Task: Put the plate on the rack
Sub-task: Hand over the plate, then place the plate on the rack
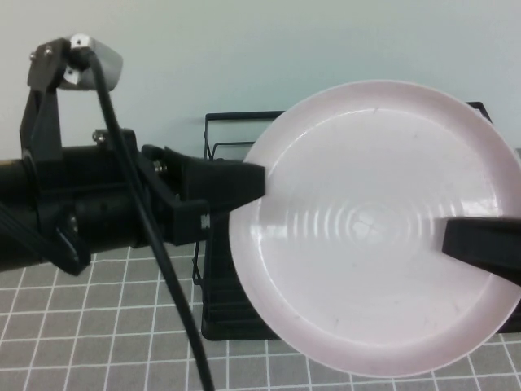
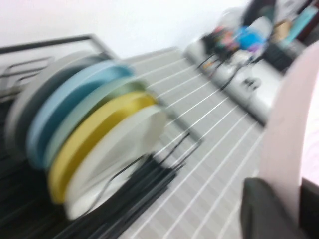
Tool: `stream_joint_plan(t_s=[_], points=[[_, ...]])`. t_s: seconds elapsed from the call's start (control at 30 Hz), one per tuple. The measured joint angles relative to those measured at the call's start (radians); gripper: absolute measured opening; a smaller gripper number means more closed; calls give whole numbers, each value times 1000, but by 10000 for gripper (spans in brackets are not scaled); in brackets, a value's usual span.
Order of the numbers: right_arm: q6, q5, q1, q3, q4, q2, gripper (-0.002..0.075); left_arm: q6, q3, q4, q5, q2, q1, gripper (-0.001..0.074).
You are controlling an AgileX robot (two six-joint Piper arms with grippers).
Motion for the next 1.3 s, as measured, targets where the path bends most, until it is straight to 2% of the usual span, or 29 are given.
stream_joint_plan(t_s=[0.07,0.13,0.27,0.33,0.4,0.47,0.53,0.6,0.73,0.83,0.93,1.03,1.17,1.3], points=[[-14,11,0,0,0,18,220,24,0,-66,4,0,0,132],[-28,23,0,0,-3,30,127,28,0,-137,4,0,0,284],[-83,32,0,0,-3,32,113,30,0,-227,-39,-1,0,575],[-123,23,0,0,-11,32,113,31,0,-233,-76,-1,0,643],[-152,0,0,0,-37,32,112,31,0,-235,-103,-1,0,659],[-179,-43,0,0,-74,32,112,36,0,-235,-117,-1,0,647],[-238,-91,0,0,-95,32,112,65,0,-230,-138,-1,0,587],[-296,-156,0,0,-97,32,112,81,0,-202,-146,-4,3,470],[-431,-326,0,0,-97,5,111,104,0,-73,-123,-24,35,150],[-674,-403,0,0,-97,-18,111,98,0,59,-75,-50,62,46],[-894,-408,0,-2,-98,-22,111,16,0,197,-33,-71,88,12],[-941,-420,0,-41,-187,0,111,-83,0,330,5,-78,101,4],[-765,-383,0,-150,-501,66,111,-128,0,406,70,-78,101,0],[-531,-222,0,-313,-782,150,111,-130,0,416,111,-78,101,0]])
